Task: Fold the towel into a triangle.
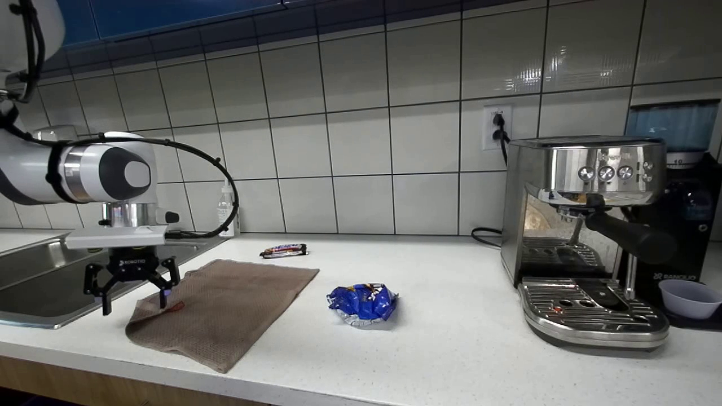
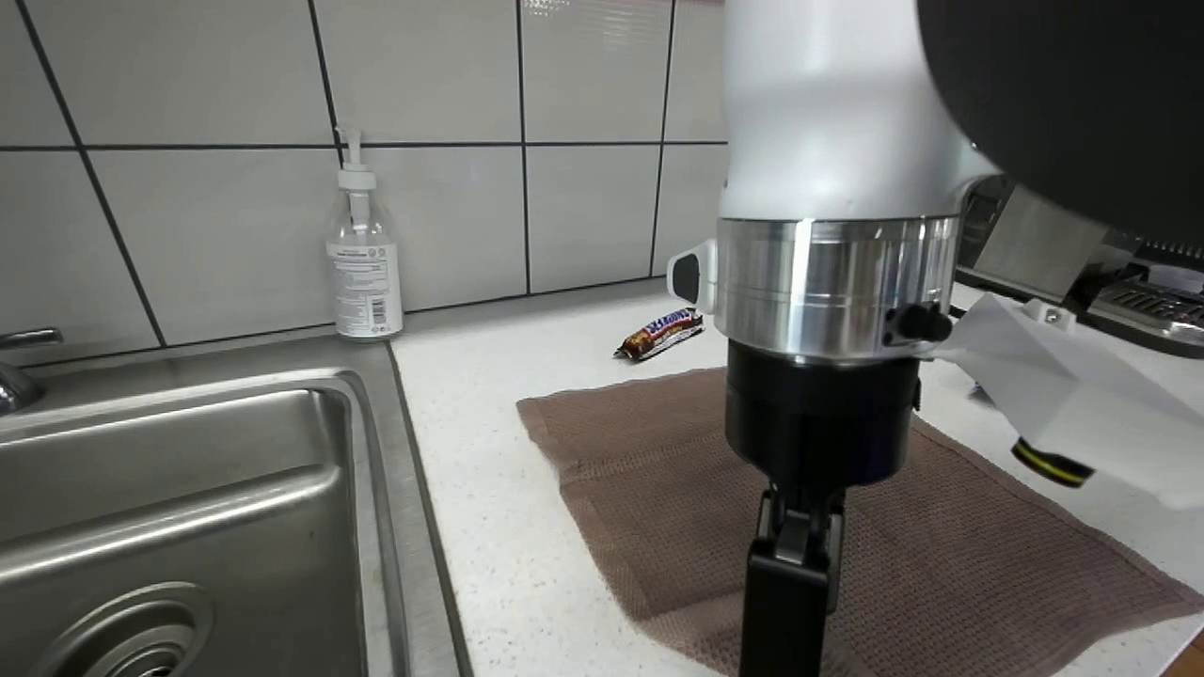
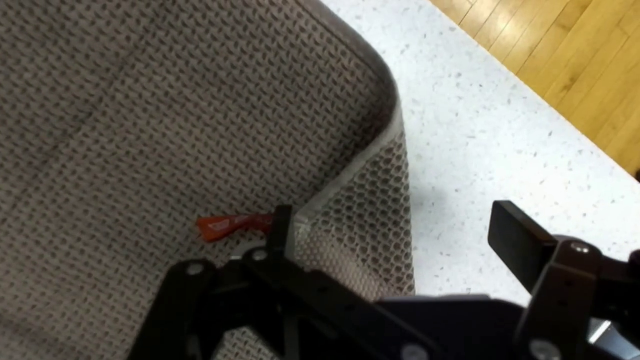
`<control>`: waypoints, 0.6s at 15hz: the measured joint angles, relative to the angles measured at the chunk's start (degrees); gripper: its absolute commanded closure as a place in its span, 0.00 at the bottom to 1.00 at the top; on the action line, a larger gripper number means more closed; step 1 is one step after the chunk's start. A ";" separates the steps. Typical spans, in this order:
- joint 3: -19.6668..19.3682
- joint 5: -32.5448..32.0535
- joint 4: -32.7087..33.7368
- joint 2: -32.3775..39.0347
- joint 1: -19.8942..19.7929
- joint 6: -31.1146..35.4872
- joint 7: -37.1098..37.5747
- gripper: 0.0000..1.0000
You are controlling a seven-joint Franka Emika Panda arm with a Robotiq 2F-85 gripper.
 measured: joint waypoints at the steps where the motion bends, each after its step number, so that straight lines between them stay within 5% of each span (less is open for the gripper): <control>1: 0.00 -0.07 0.22 0.32 -0.01 0.00 0.36 0.00; 9: 0.00 -0.24 1.97 2.34 -0.67 -0.03 2.10 0.00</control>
